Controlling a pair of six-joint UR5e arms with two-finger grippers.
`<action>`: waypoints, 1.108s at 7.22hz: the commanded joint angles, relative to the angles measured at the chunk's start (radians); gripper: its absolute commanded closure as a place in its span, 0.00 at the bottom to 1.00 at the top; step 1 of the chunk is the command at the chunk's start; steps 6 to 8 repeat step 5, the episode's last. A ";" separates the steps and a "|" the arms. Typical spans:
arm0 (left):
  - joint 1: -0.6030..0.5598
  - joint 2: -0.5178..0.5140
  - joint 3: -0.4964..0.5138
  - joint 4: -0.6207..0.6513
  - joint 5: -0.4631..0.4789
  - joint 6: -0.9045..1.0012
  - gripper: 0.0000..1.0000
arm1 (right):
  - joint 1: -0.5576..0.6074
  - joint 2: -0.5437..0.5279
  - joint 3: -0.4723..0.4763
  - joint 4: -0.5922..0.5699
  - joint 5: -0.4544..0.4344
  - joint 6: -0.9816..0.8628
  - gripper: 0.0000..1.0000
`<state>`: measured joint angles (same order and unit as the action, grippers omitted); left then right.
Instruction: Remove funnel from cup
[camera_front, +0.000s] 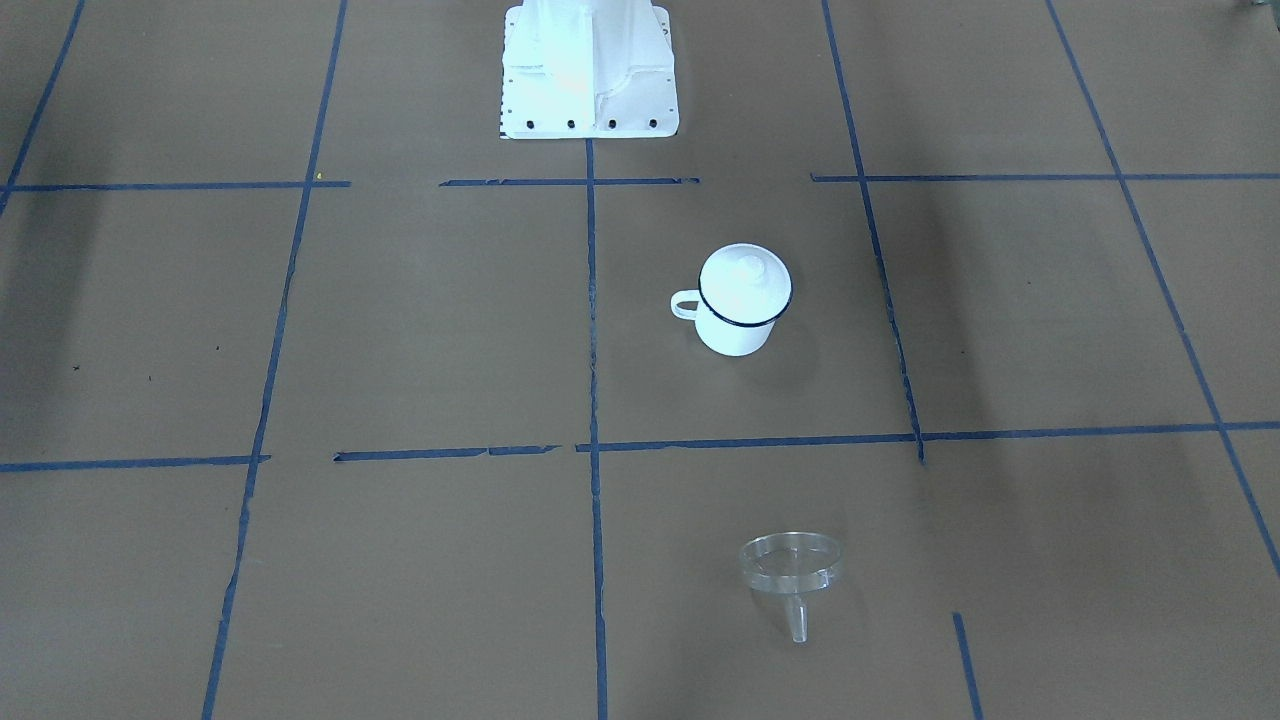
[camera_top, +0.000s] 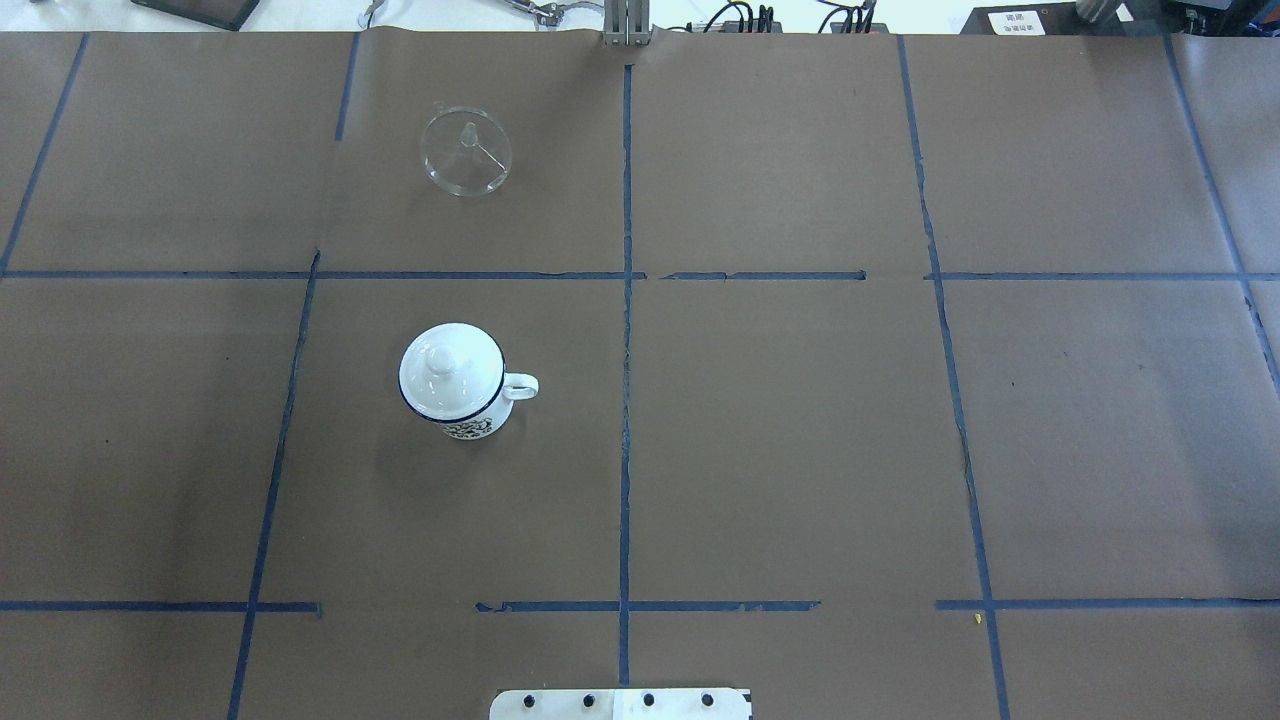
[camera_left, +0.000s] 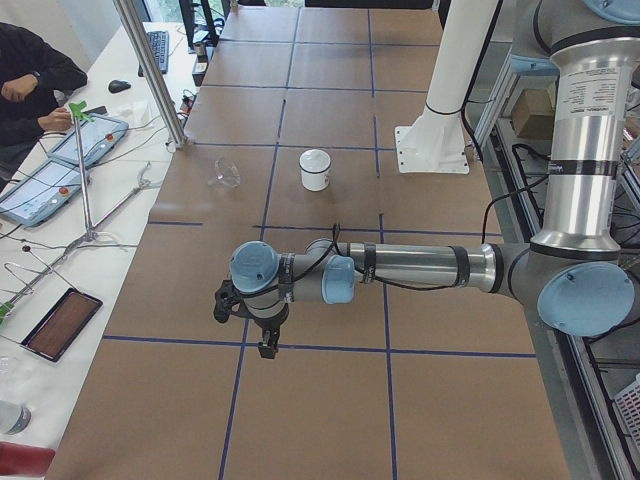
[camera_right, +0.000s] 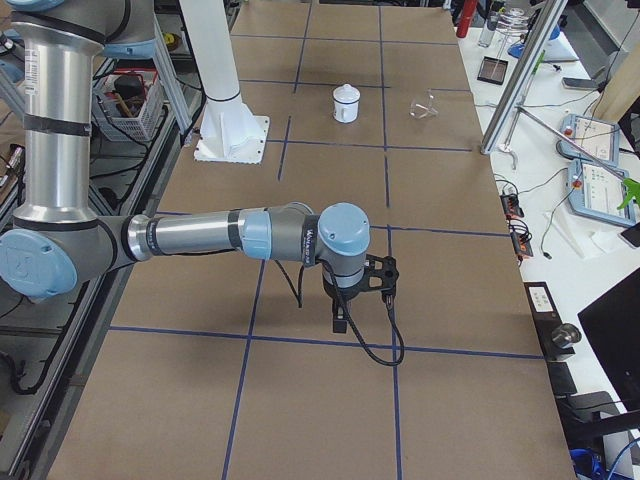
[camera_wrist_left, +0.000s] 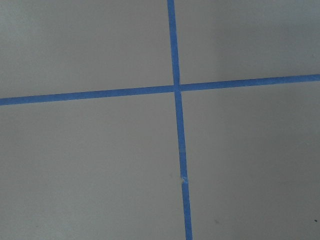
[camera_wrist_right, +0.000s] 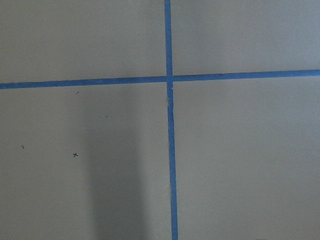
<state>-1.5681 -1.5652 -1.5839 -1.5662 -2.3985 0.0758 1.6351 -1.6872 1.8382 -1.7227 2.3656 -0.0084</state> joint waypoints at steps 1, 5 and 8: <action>-0.001 0.001 0.001 0.000 -0.001 -0.001 0.00 | 0.000 0.000 0.003 0.000 0.000 0.004 0.00; -0.001 0.001 0.004 0.000 0.001 -0.001 0.00 | 0.000 -0.002 0.009 0.000 0.001 0.007 0.00; -0.001 0.001 0.004 0.000 0.001 -0.001 0.00 | 0.000 -0.002 0.009 0.000 0.001 0.007 0.00</action>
